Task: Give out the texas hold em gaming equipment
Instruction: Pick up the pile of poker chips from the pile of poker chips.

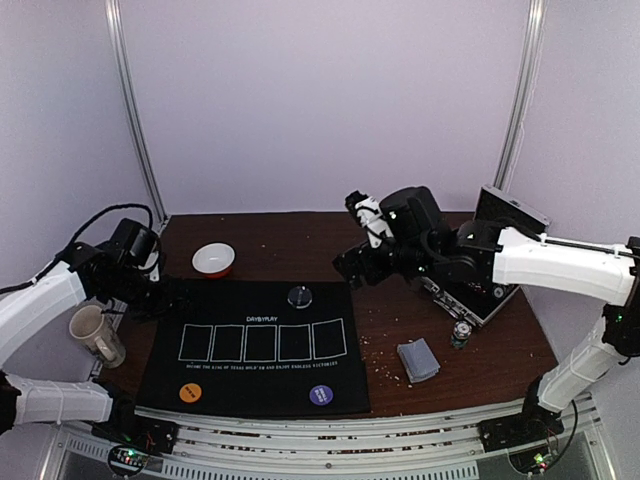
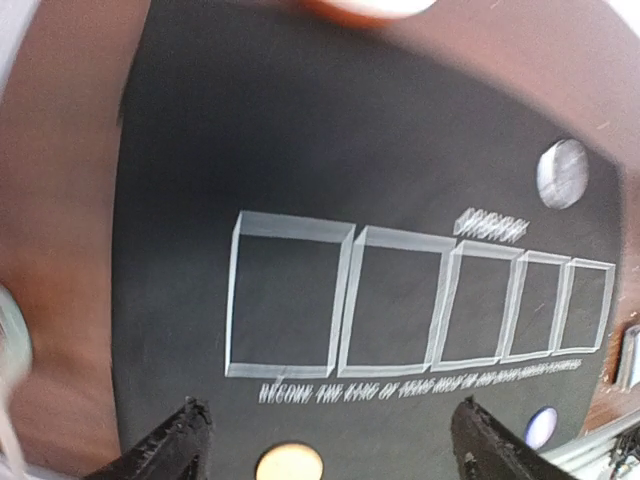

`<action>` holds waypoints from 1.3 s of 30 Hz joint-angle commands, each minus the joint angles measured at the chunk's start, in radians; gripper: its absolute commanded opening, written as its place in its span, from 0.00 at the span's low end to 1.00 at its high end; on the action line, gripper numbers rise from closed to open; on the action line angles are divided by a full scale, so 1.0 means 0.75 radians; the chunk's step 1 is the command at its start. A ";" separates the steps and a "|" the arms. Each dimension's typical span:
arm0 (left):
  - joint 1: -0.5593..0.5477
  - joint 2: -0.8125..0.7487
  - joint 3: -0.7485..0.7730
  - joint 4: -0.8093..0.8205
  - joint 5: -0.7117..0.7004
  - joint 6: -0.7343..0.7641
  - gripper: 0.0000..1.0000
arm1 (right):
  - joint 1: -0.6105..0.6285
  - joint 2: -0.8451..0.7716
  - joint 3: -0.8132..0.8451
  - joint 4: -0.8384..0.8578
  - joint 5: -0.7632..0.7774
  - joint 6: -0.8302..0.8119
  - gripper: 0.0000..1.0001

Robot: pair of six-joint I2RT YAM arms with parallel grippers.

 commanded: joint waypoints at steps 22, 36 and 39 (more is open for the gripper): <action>-0.044 0.179 0.220 0.622 -0.233 0.646 0.98 | -0.440 -0.076 0.018 -1.140 -0.072 0.478 1.00; -0.043 0.127 0.113 0.680 -0.256 0.771 0.98 | -0.667 0.068 -0.219 -1.001 -0.139 0.408 1.00; -0.044 0.129 0.113 0.681 -0.258 0.778 0.98 | -0.693 0.110 -0.249 -0.980 -0.146 0.389 0.97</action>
